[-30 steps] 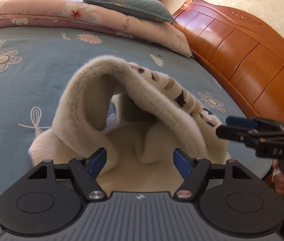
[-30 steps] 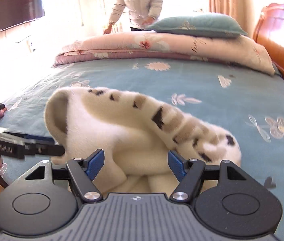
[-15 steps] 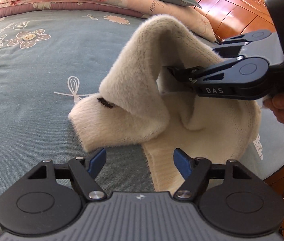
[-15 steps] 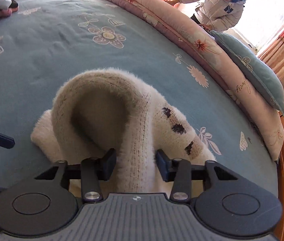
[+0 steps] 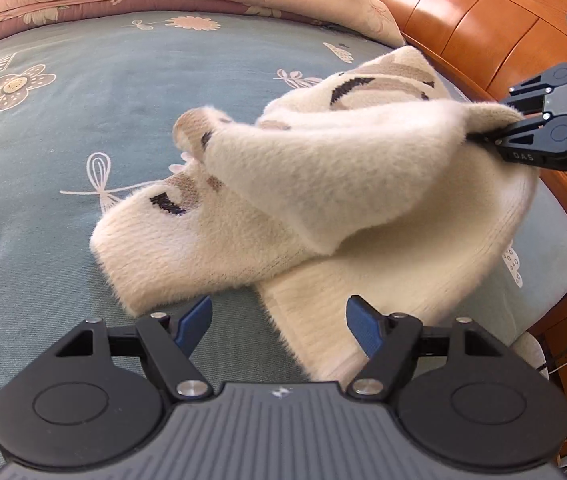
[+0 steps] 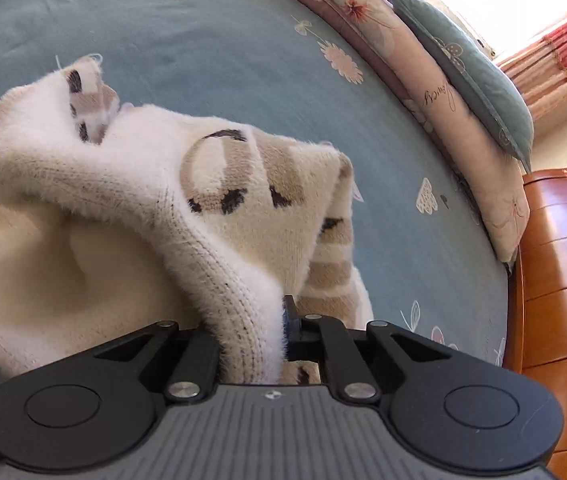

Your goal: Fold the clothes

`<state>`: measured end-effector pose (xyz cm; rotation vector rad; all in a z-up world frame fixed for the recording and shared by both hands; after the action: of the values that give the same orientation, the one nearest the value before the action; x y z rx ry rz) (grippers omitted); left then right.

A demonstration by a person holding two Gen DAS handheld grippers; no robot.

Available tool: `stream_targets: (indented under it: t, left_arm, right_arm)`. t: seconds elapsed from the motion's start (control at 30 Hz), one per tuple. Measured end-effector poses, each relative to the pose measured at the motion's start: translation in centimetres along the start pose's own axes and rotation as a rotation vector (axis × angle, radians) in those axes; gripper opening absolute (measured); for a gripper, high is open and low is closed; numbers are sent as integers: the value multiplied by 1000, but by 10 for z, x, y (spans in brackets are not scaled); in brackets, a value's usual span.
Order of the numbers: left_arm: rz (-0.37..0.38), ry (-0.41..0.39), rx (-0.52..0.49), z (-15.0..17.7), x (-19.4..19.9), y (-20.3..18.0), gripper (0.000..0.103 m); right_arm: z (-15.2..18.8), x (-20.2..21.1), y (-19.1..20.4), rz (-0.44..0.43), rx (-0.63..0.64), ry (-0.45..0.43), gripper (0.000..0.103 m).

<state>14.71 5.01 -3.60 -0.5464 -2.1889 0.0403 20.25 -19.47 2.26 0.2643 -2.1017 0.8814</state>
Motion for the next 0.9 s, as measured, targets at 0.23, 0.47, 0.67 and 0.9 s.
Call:
stream_targets:
  t: [0.23,0.47,0.67,0.9]
  left_arm:
    - [11,36,-49,-4,-9,-25,74]
    - [31,67,-86,-8,-26,-48,74]
    - [42,94,-103,-14,-47,-62,74]
    - [101,73,-59,-44,-69,-65,74]
  right_arm:
    - [76,-10,-71,110,-152,84,9]
    - [151,-39,-145,202,-371,198,10]
    - [208,-72,-166,173,-544,273,12]
    - [209,-40,-159,135,-591,180,26]
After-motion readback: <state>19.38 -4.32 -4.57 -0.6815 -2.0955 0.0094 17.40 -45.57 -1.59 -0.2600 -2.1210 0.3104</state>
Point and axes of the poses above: each gripper's, at about its wrist camera, not at the fingertips, and x roughly against the way its jaws point, y to its left, z to its underside, the point moved 1 cm from there along -x, roughly the way its jaws point, and after that the axes turned 4 degrees about -y, right-handed, at the moved point
